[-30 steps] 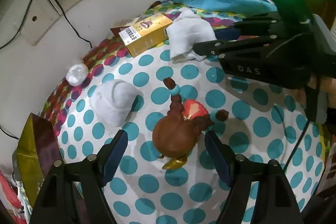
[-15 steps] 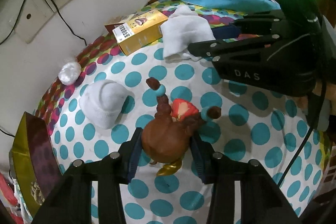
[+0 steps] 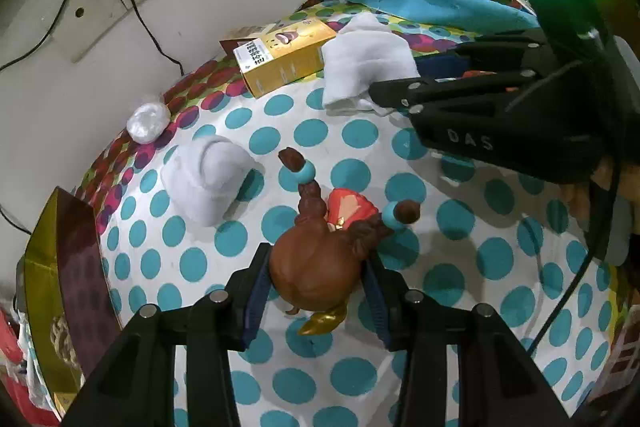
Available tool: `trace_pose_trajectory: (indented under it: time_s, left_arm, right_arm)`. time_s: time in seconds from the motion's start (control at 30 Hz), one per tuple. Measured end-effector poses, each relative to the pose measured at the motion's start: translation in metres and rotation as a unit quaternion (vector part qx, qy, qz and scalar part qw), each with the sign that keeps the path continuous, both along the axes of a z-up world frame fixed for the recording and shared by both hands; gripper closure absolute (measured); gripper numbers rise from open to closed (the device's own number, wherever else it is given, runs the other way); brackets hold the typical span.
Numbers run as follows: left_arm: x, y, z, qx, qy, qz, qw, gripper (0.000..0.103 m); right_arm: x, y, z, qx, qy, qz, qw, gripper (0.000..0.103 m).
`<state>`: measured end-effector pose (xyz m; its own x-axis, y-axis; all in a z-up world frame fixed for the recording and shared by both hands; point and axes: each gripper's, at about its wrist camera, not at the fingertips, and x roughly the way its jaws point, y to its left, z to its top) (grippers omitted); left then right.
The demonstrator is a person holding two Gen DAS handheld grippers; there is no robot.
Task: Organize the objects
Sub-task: 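Carry the brown toy figure into the gold tray and open the left tool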
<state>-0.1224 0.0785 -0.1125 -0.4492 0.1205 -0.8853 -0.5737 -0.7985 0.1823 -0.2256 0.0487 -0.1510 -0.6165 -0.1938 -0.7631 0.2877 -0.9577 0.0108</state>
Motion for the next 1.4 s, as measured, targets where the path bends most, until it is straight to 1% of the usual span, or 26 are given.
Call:
trace_pose_trajectory:
  time_s: [0.2, 0.3, 0.4, 0.47, 0.67, 0.73, 0.8, 1.0, 1.13, 1.2, 1.27, 1.4]
  left_arm:
    - [0.011, -0.005, 0.0, 0.002, 0.002, 0.014, 0.9999, 0.059]
    - [0.015, -0.011, 0.004, 0.012, 0.001, 0.03, 0.9995, 0.059]
    - [0.018, -0.017, 0.011, 0.012, 0.013, 0.048, 0.9987, 0.059]
    - [0.019, -0.023, 0.016, 0.021, 0.016, 0.062, 0.9978, 0.059]
    - [0.024, -0.048, 0.037, 0.049, 0.036, 0.112, 0.9919, 0.059]
    - [0.026, -0.06, 0.044, 0.052, 0.045, 0.129, 0.9892, 0.058]
    - [0.029, -0.074, 0.051, 0.057, 0.052, 0.146, 0.9863, 0.059]
    - [0.034, -0.128, 0.069, 0.066, 0.076, 0.209, 0.9726, 0.058]
    - [0.038, -0.165, 0.079, 0.067, 0.092, 0.257, 0.9597, 0.058]
    - [0.039, -0.18, 0.08, 0.069, 0.093, 0.275, 0.9544, 0.058]
    - [0.041, -0.195, 0.077, 0.064, 0.096, 0.296, 0.9482, 0.058]
    - [0.043, -0.211, 0.067, 0.067, 0.085, 0.317, 0.9422, 0.058]
  right_arm:
    - [0.0, -0.001, 0.0, -0.001, 0.0, 0.004, 1.0, 0.073]
    - [-0.001, 0.001, 0.0, -0.001, 0.0, 0.005, 1.0, 0.073]
    - [-0.001, 0.001, 0.0, 0.0, 0.0, 0.006, 1.0, 0.073]
    - [-0.001, 0.001, -0.001, 0.0, 0.0, 0.007, 1.0, 0.073]
    - [0.0, 0.003, 0.0, 0.0, 0.0, 0.008, 1.0, 0.073]
    - [0.0, 0.003, 0.0, -0.001, -0.001, 0.009, 1.0, 0.073]
    - [0.0, 0.004, 0.0, 0.0, 0.0, 0.01, 1.0, 0.073]
    - [-0.001, 0.006, 0.0, -0.001, -0.001, 0.012, 1.0, 0.073]
    - [-0.001, 0.007, 0.0, -0.002, -0.002, 0.013, 1.0, 0.073]
    - [-0.001, 0.007, 0.0, -0.002, -0.001, 0.015, 1.0, 0.073]
    - [-0.001, 0.008, 0.0, -0.001, -0.001, 0.016, 1.0, 0.073]
    - [-0.001, 0.009, 0.0, 0.0, -0.001, 0.018, 1.0, 0.073]
